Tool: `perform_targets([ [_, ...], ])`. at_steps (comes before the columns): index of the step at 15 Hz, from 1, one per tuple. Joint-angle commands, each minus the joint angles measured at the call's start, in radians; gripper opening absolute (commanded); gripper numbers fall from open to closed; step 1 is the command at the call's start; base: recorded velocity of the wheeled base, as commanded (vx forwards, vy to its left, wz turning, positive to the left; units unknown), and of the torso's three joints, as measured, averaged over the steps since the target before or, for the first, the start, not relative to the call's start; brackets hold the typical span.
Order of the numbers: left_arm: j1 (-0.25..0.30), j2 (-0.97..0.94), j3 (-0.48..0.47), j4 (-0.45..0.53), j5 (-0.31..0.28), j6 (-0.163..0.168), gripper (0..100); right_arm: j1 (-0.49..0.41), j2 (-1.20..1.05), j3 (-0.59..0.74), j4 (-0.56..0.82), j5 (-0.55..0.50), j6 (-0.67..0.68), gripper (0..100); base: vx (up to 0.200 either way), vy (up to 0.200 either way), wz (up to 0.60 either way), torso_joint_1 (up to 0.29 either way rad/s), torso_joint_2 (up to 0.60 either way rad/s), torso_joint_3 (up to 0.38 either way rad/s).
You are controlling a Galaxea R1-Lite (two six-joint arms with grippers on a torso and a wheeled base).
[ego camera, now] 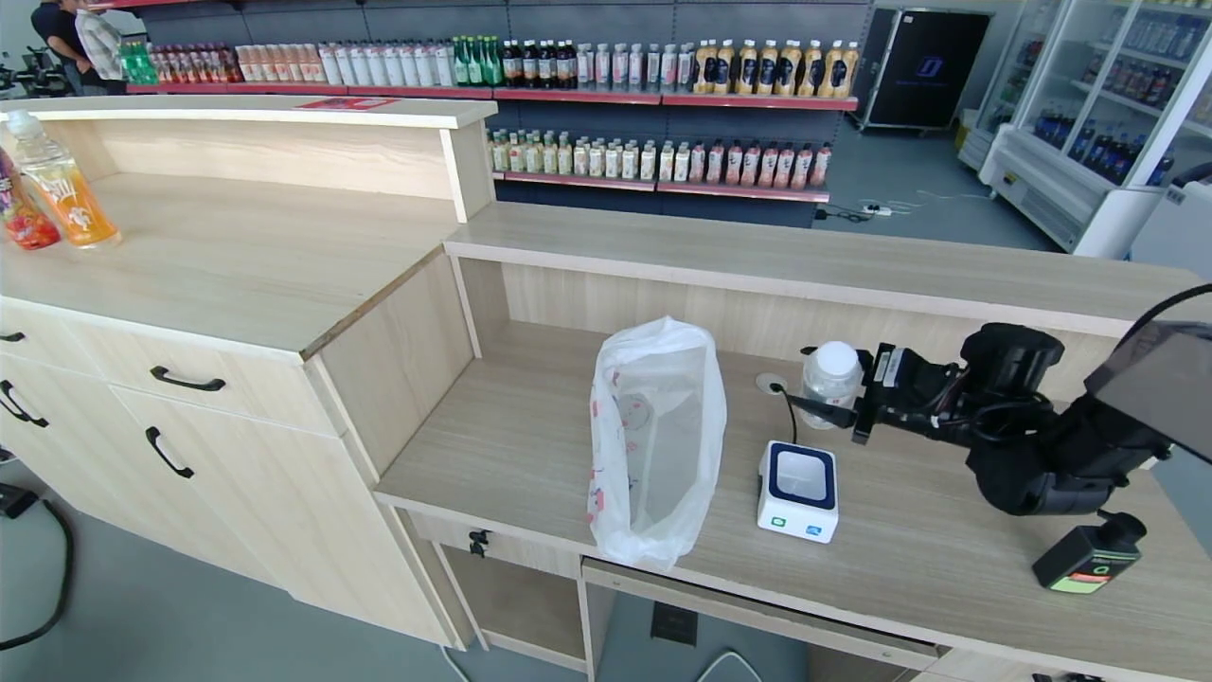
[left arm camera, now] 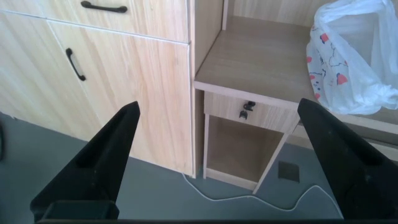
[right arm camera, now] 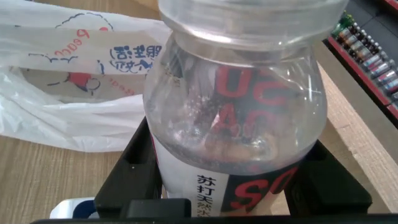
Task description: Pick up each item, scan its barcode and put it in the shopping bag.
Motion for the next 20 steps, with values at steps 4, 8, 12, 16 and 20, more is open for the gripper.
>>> perform_targets([
  [4,0.0,0.0,0.0,0.0,0.0,-0.001,100,-0.294,-0.807,0.236,0.642,-0.143,0.407,0,0.0,0.0,0.0,0.0,0.0,0.0],
  [8,0.0,0.0,0.0,0.0,0.0,0.0,100,-0.269,-0.943,0.307,0.714,-0.711,0.727,0,0.0,0.0,0.0,0.0,0.0,0.0],
  [12,0.0,0.0,0.0,0.0,0.0,0.0,100,-0.188,-1.018,0.368,0.69,-1.036,0.582,0,0.0,0.0,0.0,0.0,0.0,0.0],
  [16,0.0,0.0,0.0,0.0,0.0,-0.001,100,-0.183,-1.0,0.36,0.636,-1.039,0.575,0,0.0,0.0,0.3,0.0,0.0,0.001],
  [20,0.0,0.0,0.0,0.0,0.0,-0.001,100,-0.097,-0.943,0.316,0.594,-1.04,0.572,0,0.0,0.0,0.6,0.0,0.01,0.001],
])
